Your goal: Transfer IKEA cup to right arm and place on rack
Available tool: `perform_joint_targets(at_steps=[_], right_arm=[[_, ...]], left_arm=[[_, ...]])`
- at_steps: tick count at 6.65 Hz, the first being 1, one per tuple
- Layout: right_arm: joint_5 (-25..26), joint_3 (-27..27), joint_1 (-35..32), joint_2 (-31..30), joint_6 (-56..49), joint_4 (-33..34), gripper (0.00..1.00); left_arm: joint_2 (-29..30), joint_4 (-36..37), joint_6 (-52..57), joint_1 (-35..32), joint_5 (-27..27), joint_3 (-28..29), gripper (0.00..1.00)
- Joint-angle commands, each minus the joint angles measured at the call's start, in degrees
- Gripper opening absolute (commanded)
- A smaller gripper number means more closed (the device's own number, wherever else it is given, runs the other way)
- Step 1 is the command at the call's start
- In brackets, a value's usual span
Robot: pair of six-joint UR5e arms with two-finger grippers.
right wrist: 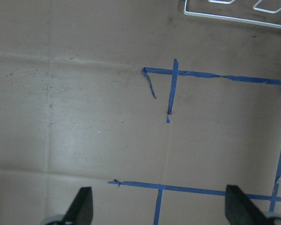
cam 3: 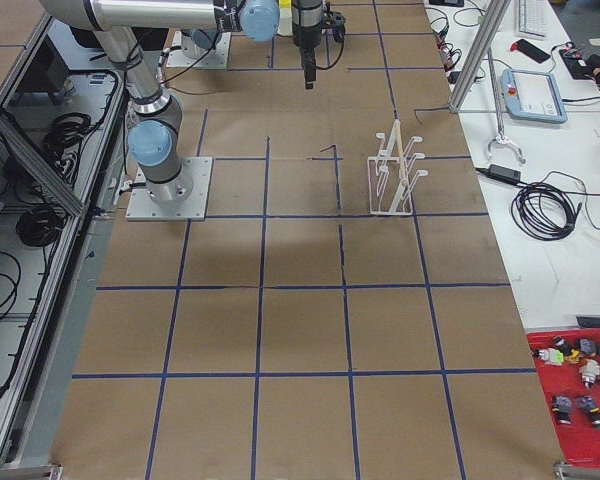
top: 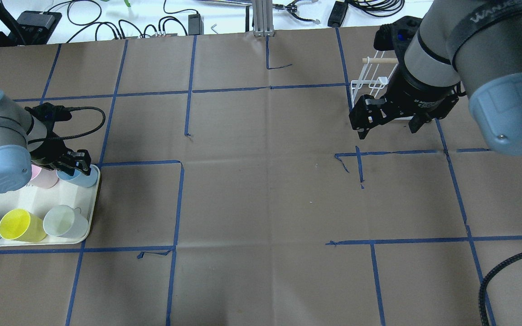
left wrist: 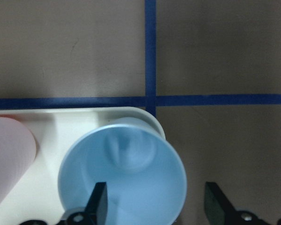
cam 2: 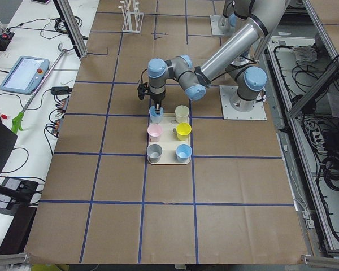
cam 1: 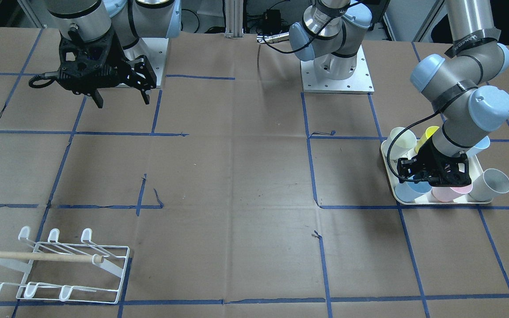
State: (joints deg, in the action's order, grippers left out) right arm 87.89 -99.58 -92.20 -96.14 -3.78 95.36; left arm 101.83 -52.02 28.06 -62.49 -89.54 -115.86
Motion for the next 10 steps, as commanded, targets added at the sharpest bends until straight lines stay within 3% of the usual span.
perform_joint_targets(at_steps=[1, 3, 5, 6, 7, 8, 10], right_arm=[[0.0, -0.1, 0.0, 0.1, 0.0, 0.0, 1.0], [-0.1, 0.0, 0.0, 0.0, 0.0, 0.0, 1.0], [-1.8, -0.1, 0.0, -0.5, 0.7, 1.6, 1.0], [-7.5, -1.0, 0.0, -0.2, 4.8, 7.7, 1.0], [-8.8, -3.8, 0.0, -0.7, 11.4, 14.6, 0.99], [-11.2, -8.1, 0.0, -1.7, 15.3, 22.9, 1.0], [-17.0, -14.8, 0.7, -3.9, 23.1, 35.1, 0.99]], left_arm=[[-0.4, 0.0, 0.1, 0.0, 0.4, 0.9, 0.0], [-2.2, -2.4, 0.0, -0.7, 0.2, 4.6, 0.0], [-6.8, -23.5, -0.2, -1.1, 0.2, 16.4, 0.0], [-7.7, -32.7, -0.4, -1.5, 0.2, 23.0, 0.0], [-6.8, -38.6, -0.5, -2.4, 0.2, 28.6, 0.0], [-6.1, -39.2, -0.1, -3.2, 0.9, 30.5, 0.0], [-5.1, -33.1, 1.3, -4.5, 16.2, 30.4, 0.0]])
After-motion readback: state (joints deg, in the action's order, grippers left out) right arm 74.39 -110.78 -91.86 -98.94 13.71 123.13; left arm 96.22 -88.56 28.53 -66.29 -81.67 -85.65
